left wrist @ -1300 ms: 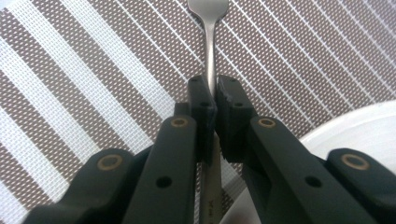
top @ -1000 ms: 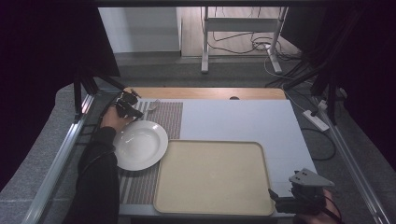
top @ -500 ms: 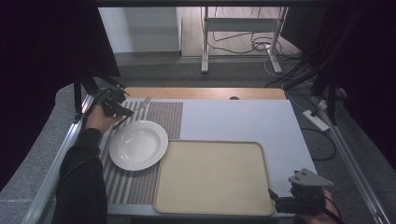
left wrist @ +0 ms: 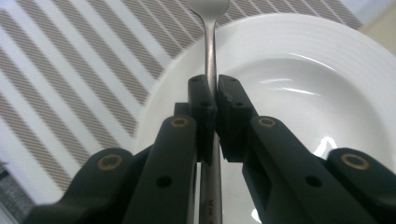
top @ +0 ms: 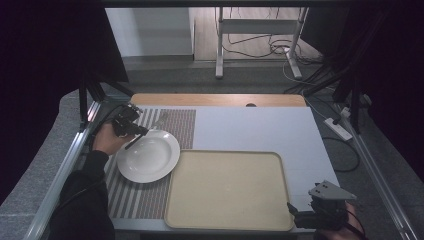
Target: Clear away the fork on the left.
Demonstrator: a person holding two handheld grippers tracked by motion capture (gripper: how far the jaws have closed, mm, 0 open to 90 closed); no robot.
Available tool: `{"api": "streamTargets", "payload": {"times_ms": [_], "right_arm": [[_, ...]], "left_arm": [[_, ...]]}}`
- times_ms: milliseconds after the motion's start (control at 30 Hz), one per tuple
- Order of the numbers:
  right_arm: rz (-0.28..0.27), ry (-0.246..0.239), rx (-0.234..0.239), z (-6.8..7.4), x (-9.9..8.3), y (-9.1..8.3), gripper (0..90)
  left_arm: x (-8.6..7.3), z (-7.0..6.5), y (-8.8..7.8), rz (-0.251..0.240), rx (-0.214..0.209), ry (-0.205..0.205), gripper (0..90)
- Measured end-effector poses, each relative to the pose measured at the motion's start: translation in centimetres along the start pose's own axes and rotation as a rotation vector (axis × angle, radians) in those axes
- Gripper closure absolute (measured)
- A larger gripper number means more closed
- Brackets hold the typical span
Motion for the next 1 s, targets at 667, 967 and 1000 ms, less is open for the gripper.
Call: {"api": "streamTargets", "payload": {"times_ms": [667, 967, 1000], "right_arm": [[-0.009, -0.015, -0.002, 0.1, 0.0, -0.1, 0.0], [-0.009, -0.023, -0.003, 0.2, 0.0, -0.1, 0.0], [-0.009, -0.023, -0.003, 0.2, 0.0, -0.1, 0.0]], "left_arm": [[-2.6, -7.4, -2.0, 0.001, -0.029, 0.049, 84.3], [-3.1, -10.7, -2.3, 0.009, -0.053, 0.058, 84.3], [-3.2, -11.1, -2.3, 0.008, -0.059, 0.058, 84.3]]}}
Point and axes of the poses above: each handheld gripper's, and its own axes: y roughly forward along the jaws, x roughly out of its top, z roughly to its left, the point moved 1 cm from there along y, roughly forward along the jaws, and after that the axes turned 6 degrees about x, right-handed, at the moved point
